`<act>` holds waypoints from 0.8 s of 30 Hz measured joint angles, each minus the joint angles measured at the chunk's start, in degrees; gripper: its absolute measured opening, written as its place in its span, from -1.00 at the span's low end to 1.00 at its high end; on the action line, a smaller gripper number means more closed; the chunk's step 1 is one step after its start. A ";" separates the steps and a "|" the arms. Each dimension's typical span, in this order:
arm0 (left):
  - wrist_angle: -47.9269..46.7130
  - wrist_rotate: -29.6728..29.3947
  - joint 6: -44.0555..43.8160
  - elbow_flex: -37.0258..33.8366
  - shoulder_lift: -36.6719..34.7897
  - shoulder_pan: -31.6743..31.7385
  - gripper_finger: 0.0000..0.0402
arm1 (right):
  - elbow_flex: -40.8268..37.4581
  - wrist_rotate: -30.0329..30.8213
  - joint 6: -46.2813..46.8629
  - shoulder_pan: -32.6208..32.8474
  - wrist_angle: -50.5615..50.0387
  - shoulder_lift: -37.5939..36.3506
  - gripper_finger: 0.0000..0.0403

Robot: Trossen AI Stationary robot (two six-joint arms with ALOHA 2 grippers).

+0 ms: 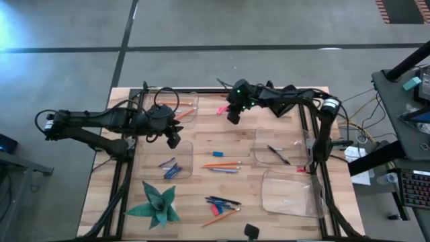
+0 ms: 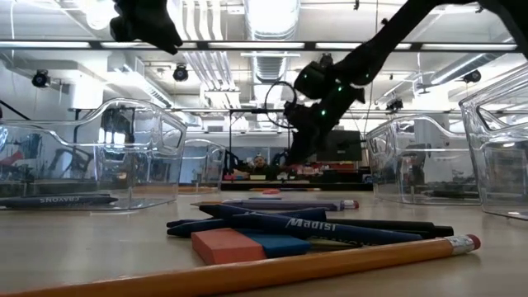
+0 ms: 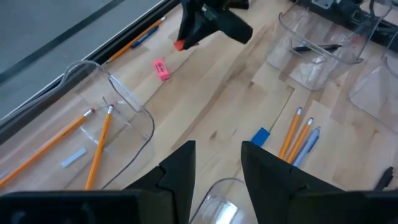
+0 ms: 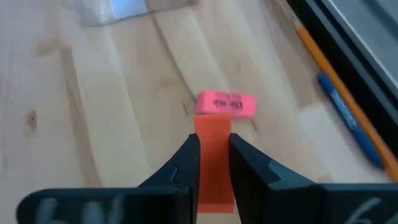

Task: Sort crayons/erasers/pens/pencils in bins
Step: Put the orange eraser into the bottom right transparent bin

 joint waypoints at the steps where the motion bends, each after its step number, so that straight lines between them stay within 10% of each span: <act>1: 0.25 0.00 0.00 -0.05 0.02 0.00 -0.43 | -0.08 0.04 1.02 0.22 -1.21 -1.09 -0.71; 24: 9.74 -9.09 6.76 -0.44 0.81 0.12 -0.42 | -4.93 4.83 26.34 30.28 -47.41 -38.89 -0.71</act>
